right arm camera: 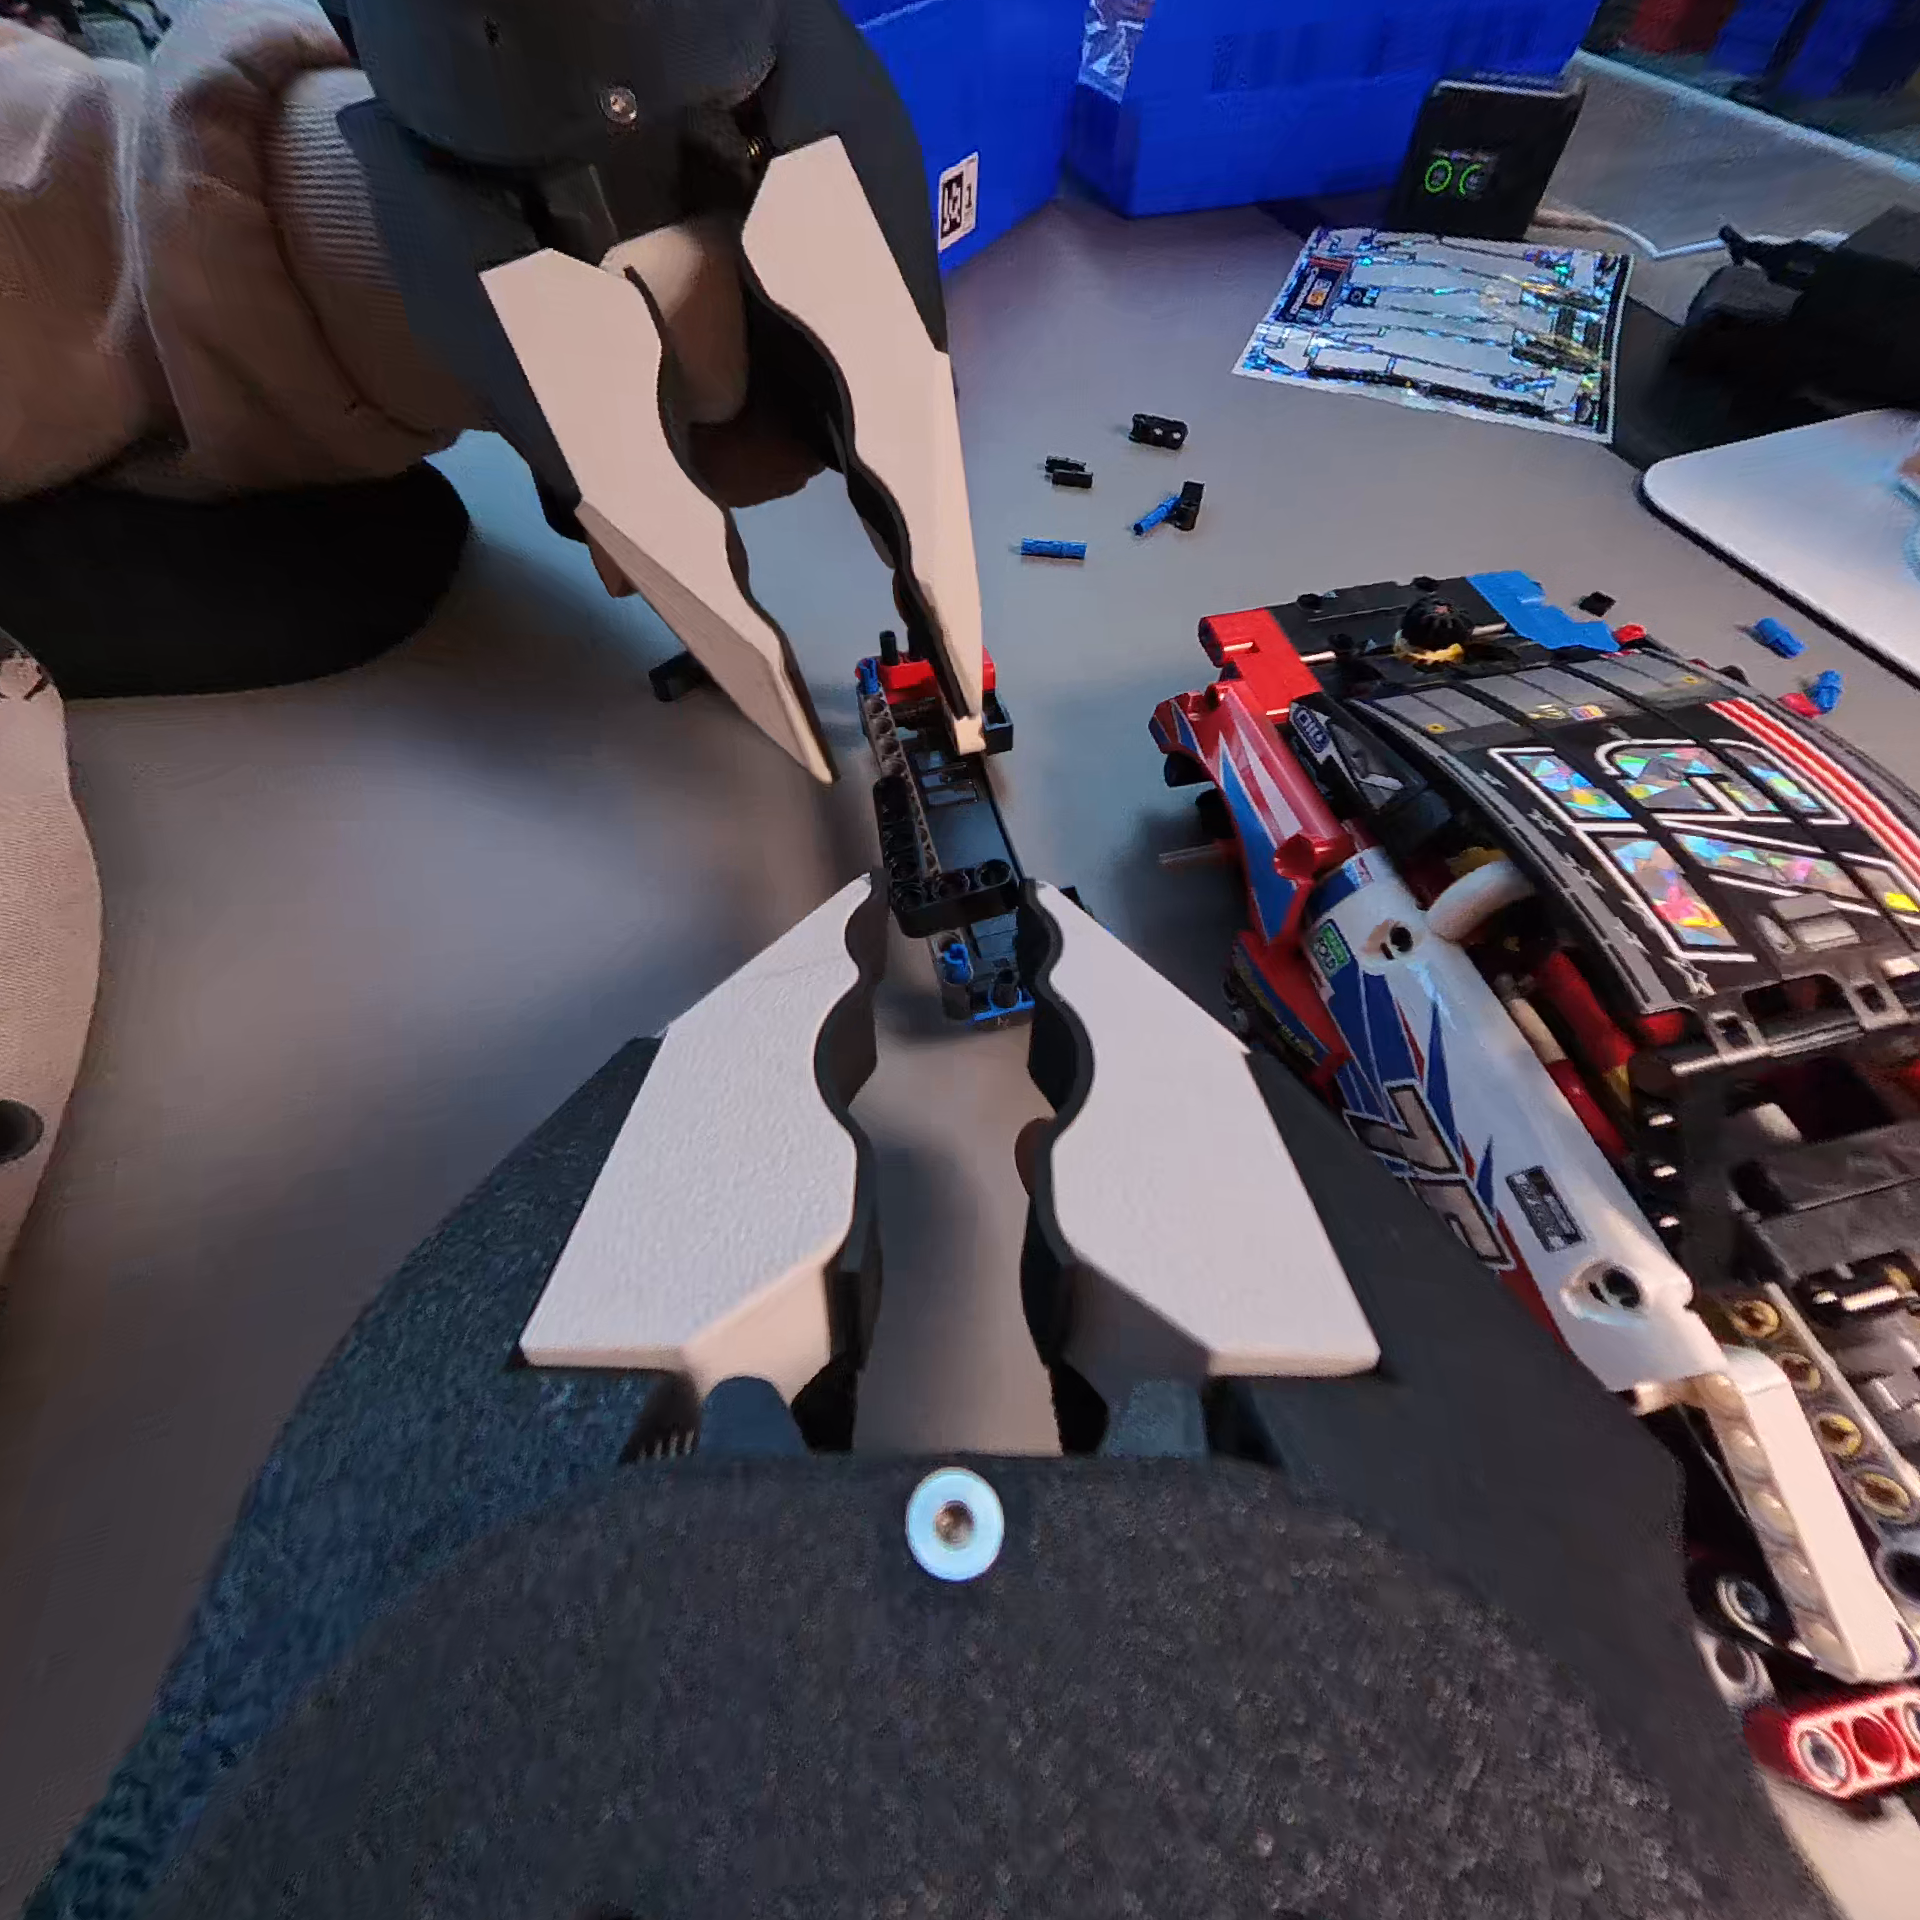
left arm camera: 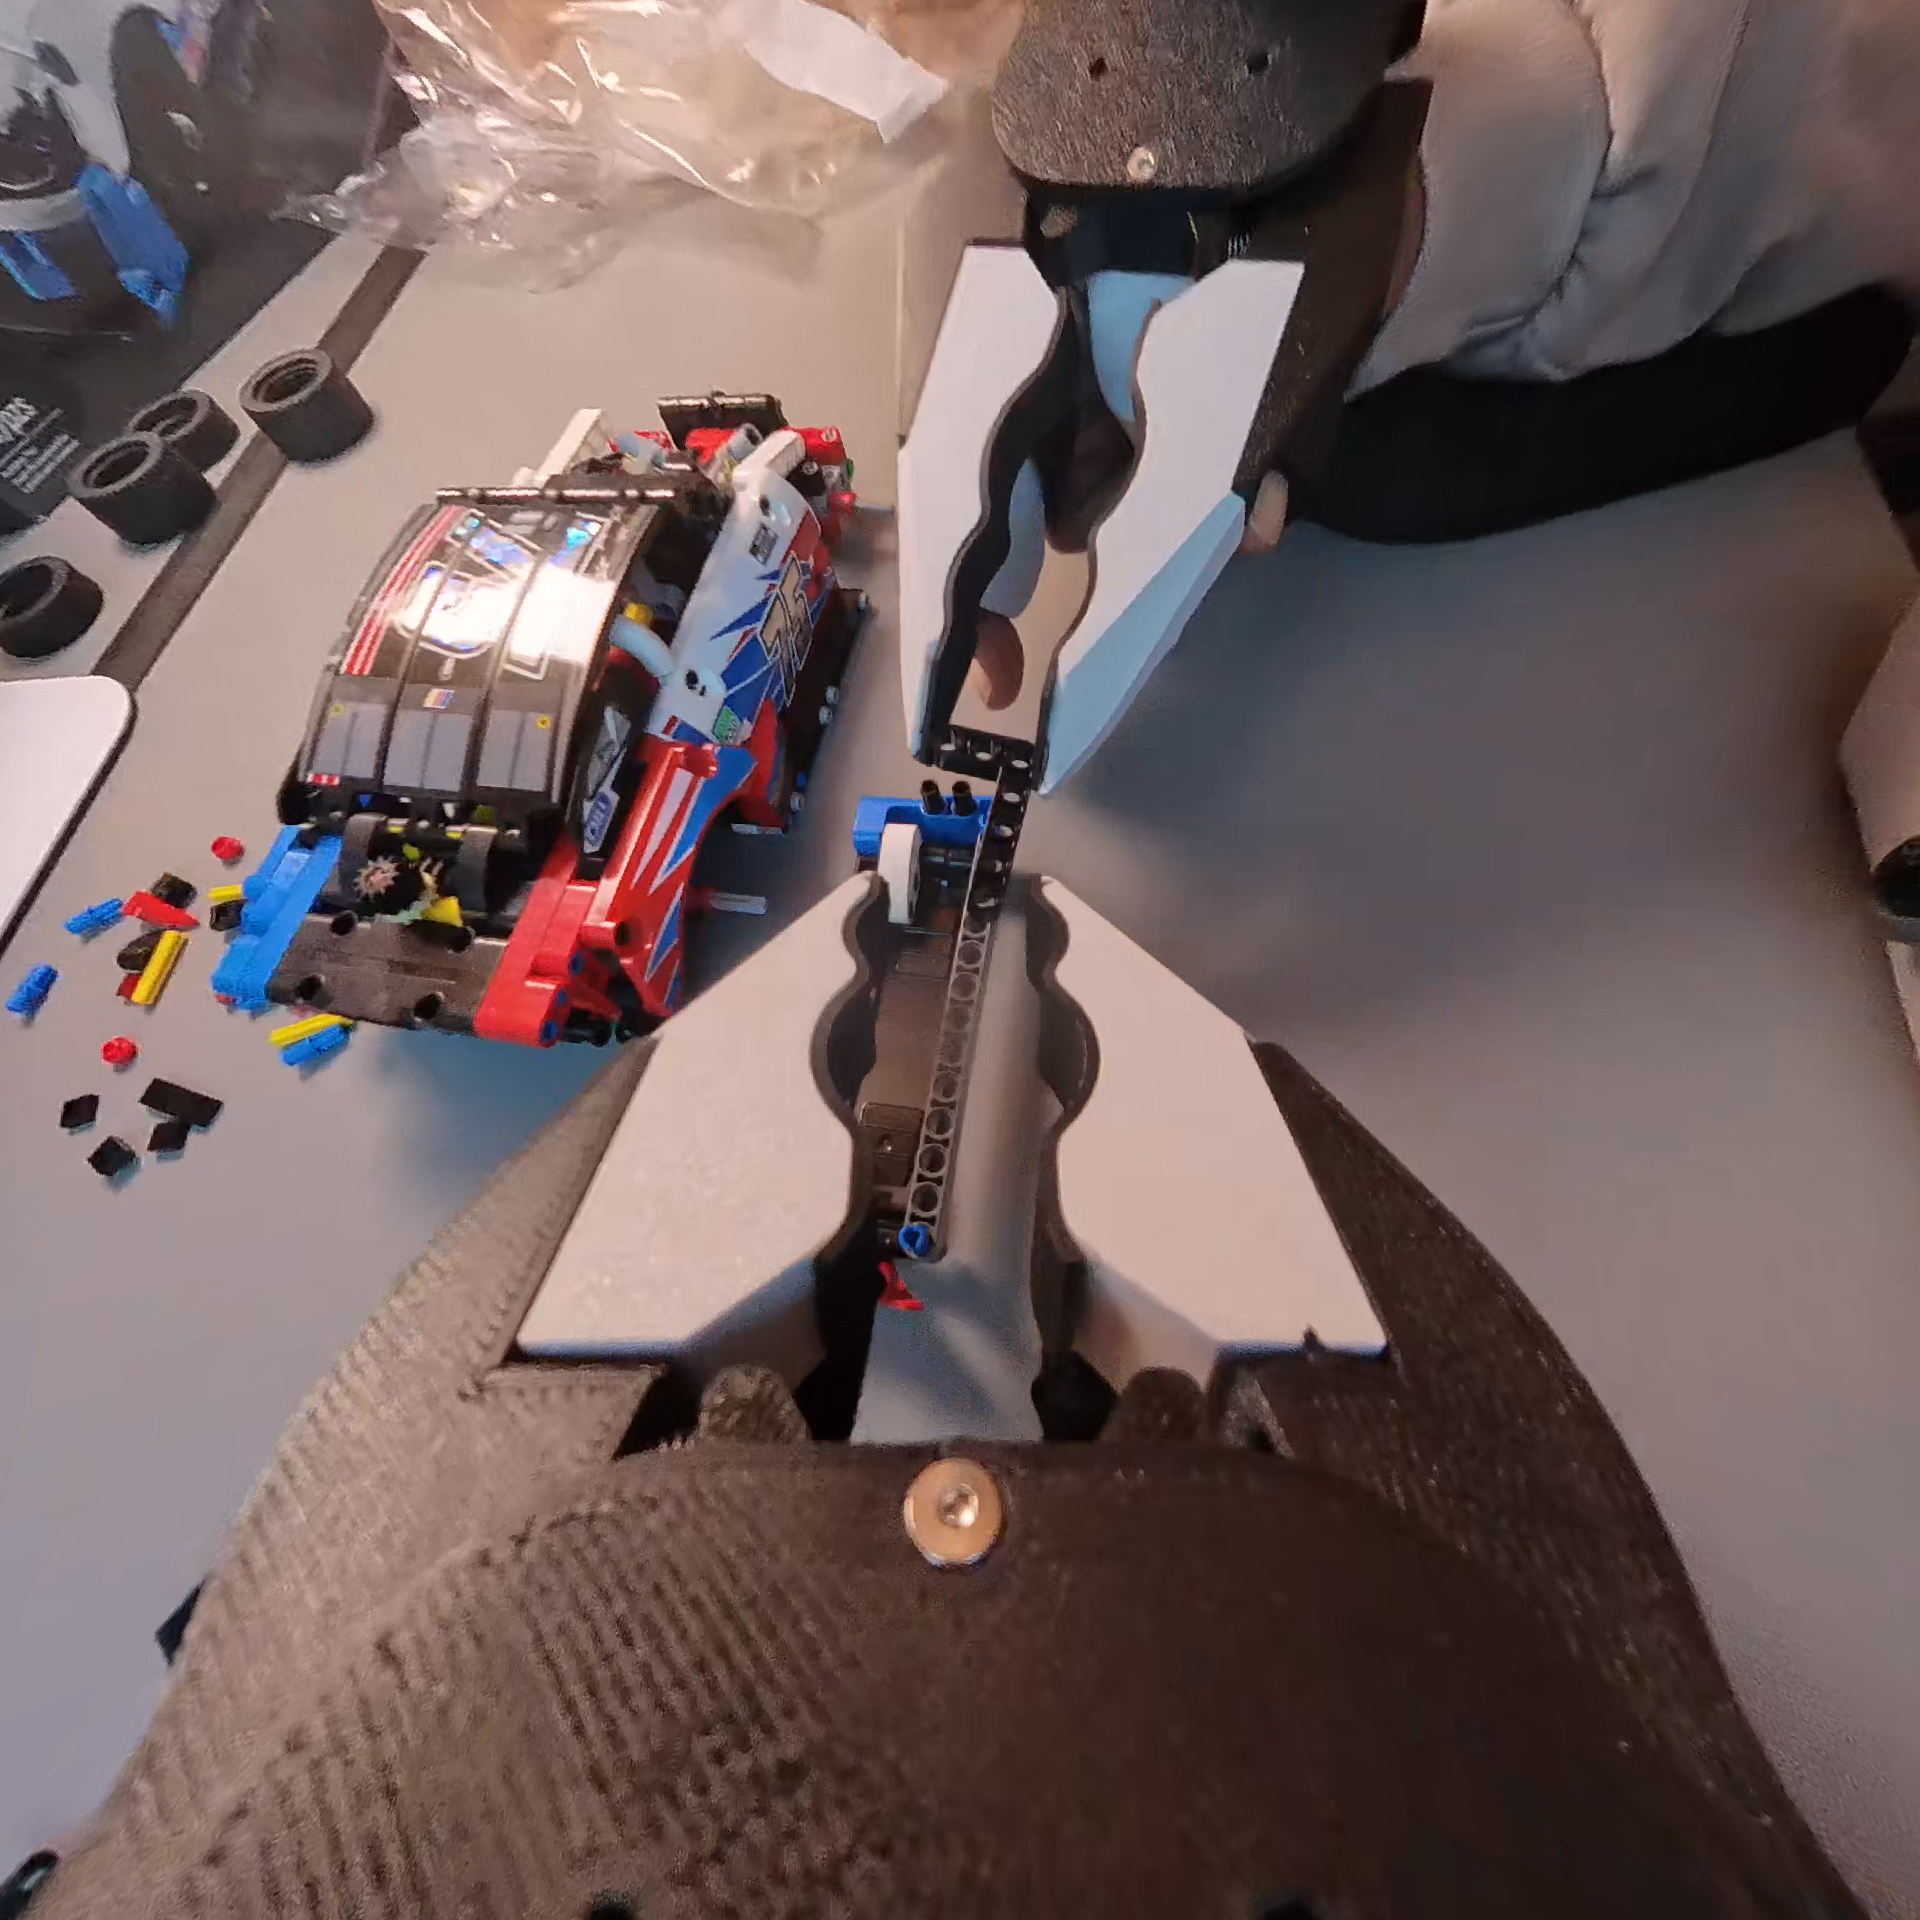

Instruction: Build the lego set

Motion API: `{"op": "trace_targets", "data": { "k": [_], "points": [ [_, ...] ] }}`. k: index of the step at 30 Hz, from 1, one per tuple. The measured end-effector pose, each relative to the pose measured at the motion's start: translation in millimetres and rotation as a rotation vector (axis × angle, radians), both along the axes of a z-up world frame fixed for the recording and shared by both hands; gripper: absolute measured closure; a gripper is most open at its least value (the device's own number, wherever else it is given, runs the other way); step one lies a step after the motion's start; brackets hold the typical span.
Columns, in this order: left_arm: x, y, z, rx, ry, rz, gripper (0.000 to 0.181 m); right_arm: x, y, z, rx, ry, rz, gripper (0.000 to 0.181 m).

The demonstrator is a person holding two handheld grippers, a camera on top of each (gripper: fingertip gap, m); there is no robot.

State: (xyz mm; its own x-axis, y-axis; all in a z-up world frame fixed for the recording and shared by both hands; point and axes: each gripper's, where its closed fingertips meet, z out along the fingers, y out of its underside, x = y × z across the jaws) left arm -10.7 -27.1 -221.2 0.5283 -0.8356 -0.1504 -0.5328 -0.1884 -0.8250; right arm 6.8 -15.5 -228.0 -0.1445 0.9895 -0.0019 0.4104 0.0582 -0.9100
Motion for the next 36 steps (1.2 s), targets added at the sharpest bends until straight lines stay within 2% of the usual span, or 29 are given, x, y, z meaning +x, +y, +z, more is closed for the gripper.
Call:
{"op": "trace_targets", "data": {
  "k": [2,7,12,18,21,23,27,29,33,36],
  "points": [
    [3.2,2.0,-9.5,-0.023,0.079,-0.040,0.155,0.7,2.3,-2.9,0.009,-0.012,-0.005,0.159],
    [10.6,9.1,-24.8,-0.043,0.180,-0.086,0.167,2.1,8.1,-10.6,0.008,-0.042,-0.021,0.159],
    [13.0,12.6,-30.0,-0.058,0.198,-0.094,0.175,0.5,10.7,-15.8,0.000,-0.073,-0.011,0.159],
    [14.3,12.3,-34.0,-0.070,0.203,-0.087,0.175,1.8,11.1,-21.1,-0.028,-0.106,0.006,0.158],
    [13.8,13.0,-33.0,-0.074,0.204,-0.080,0.176,6.0,9.3,-21.6,-0.014,-0.124,0.053,0.145],
    [13.0,13.2,-31.8,-0.075,0.203,-0.077,0.176,11.2,9.6,-23.1,0.026,-0.157,0.112,0.131],
    [11.9,11.9,-30.8,-0.079,0.209,-0.077,0.176,10.7,19.5,-34.0,0.154,-0.246,0.193,0.119],
    [11.0,10.8,-30.1,-0.080,0.215,-0.074,0.176,4.6,20.8,-37.8,0.186,-0.268,0.221,0.120],
    [8.1,6.2,-29.6,-0.088,0.226,-0.062,0.176,-5.3,17.9,-39.2,0.200,-0.261,0.227,0.142],
    [7.1,1.1,-29.4,-0.097,0.219,-0.059,0.176,-4.1,12.4,-39.0,0.192,-0.264,0.213,0.142]
  ]
}}
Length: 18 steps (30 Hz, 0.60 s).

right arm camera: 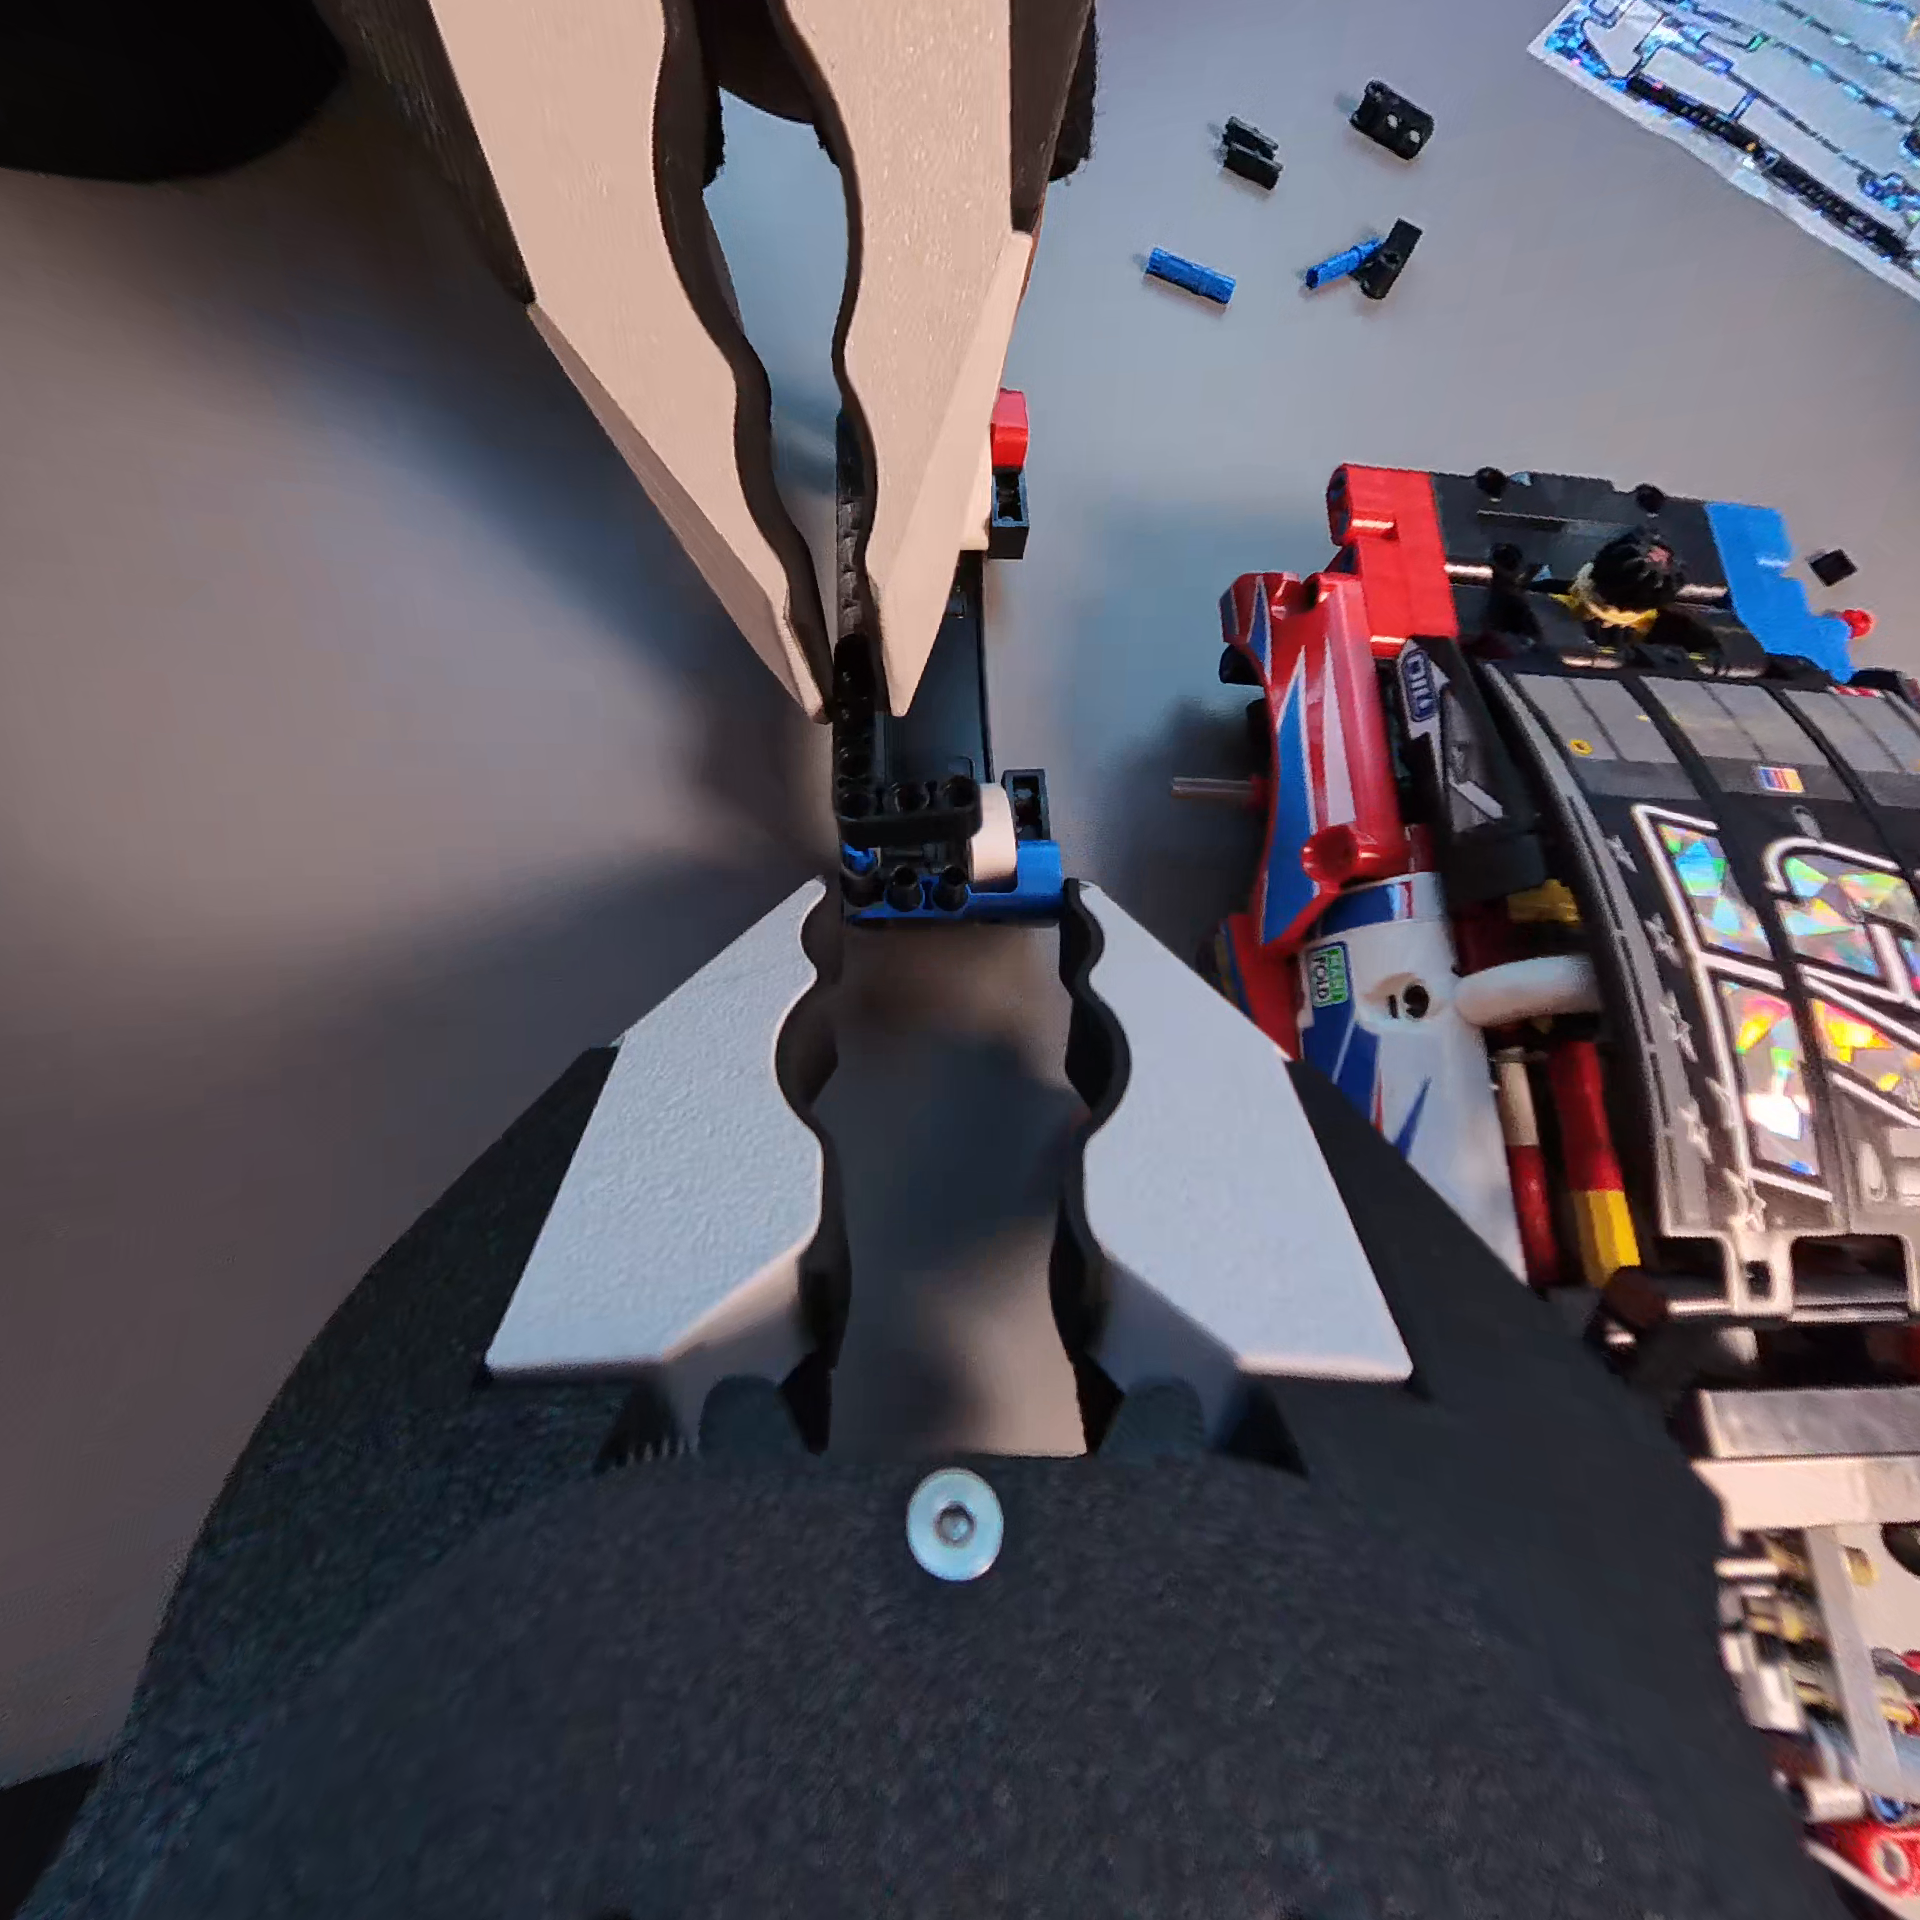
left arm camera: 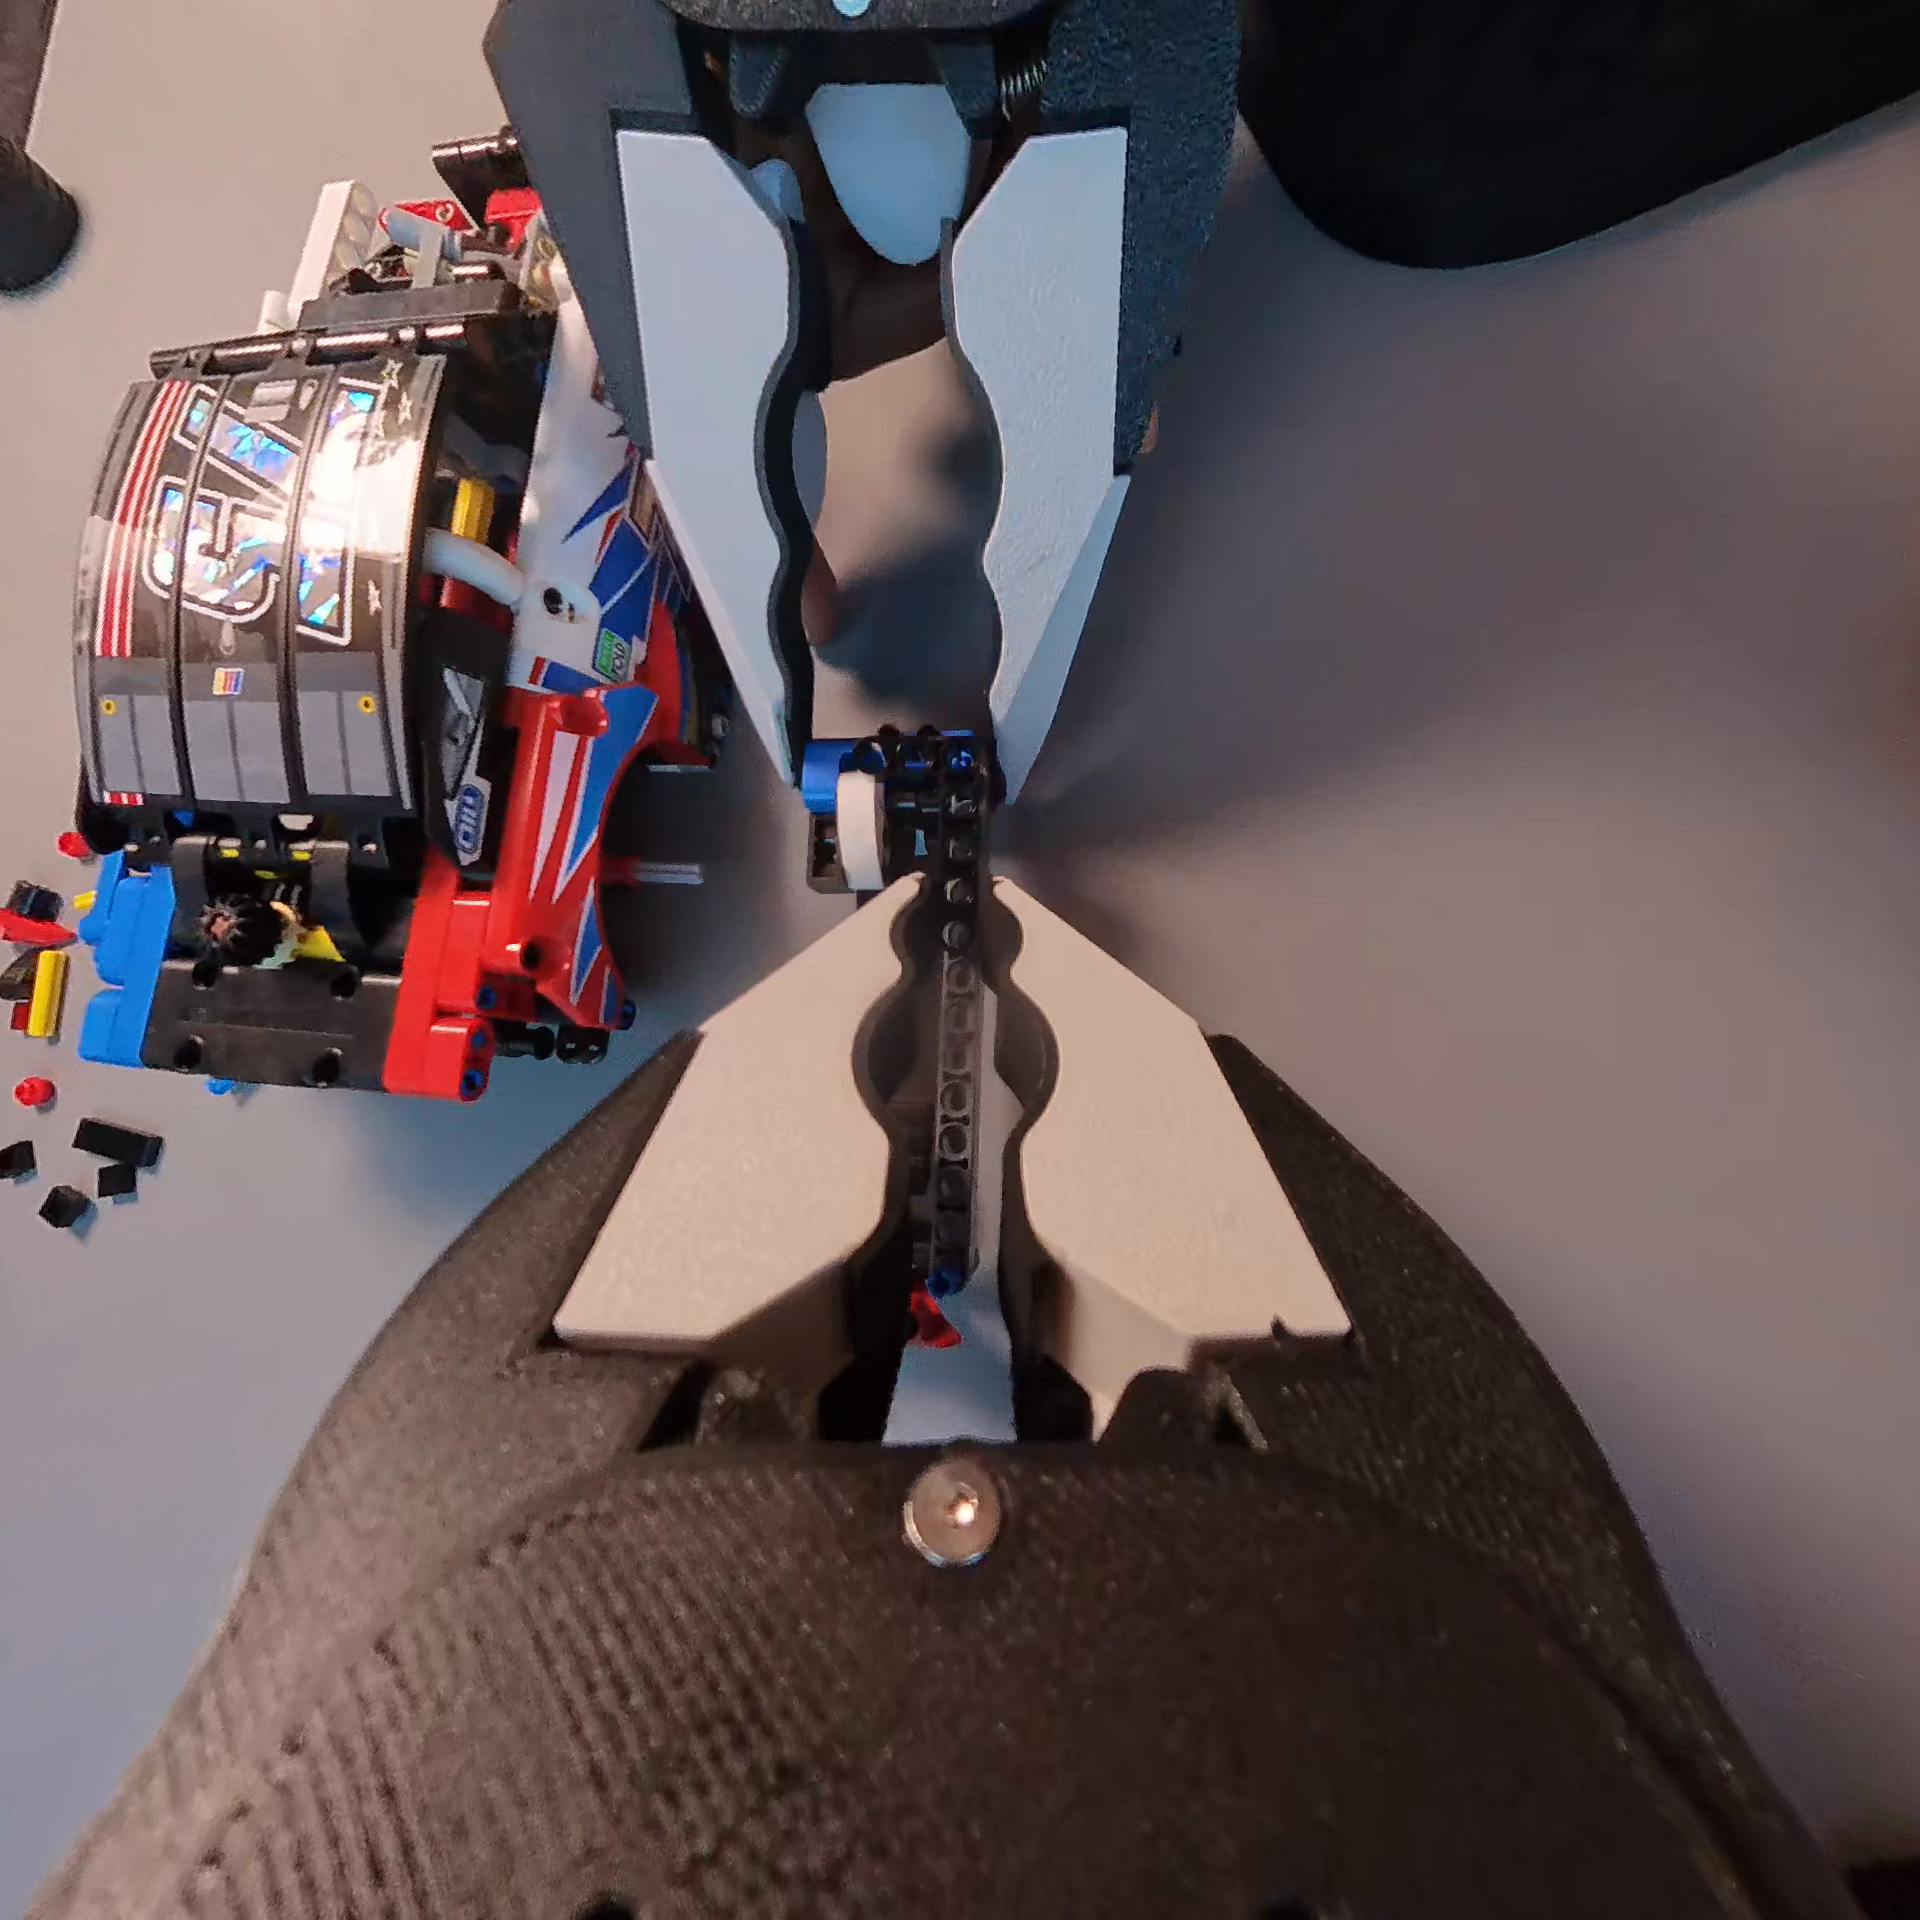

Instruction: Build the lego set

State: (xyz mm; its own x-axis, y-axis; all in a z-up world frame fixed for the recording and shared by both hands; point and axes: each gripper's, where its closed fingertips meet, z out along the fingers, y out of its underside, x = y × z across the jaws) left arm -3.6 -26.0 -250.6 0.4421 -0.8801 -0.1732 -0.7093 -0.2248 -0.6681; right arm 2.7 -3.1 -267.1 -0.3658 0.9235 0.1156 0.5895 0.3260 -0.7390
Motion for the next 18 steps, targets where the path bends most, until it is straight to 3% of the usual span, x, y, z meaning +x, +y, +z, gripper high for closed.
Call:
{"op": "trace_targets", "data": {
  "k": [18],
  "points": [
    [4.0,-20.8,-3.9,-0.046,0.004,-0.017,0.176,1.1,-27.7,-1.0,0.013,-0.012,-0.029,0.142]
  ]
}}
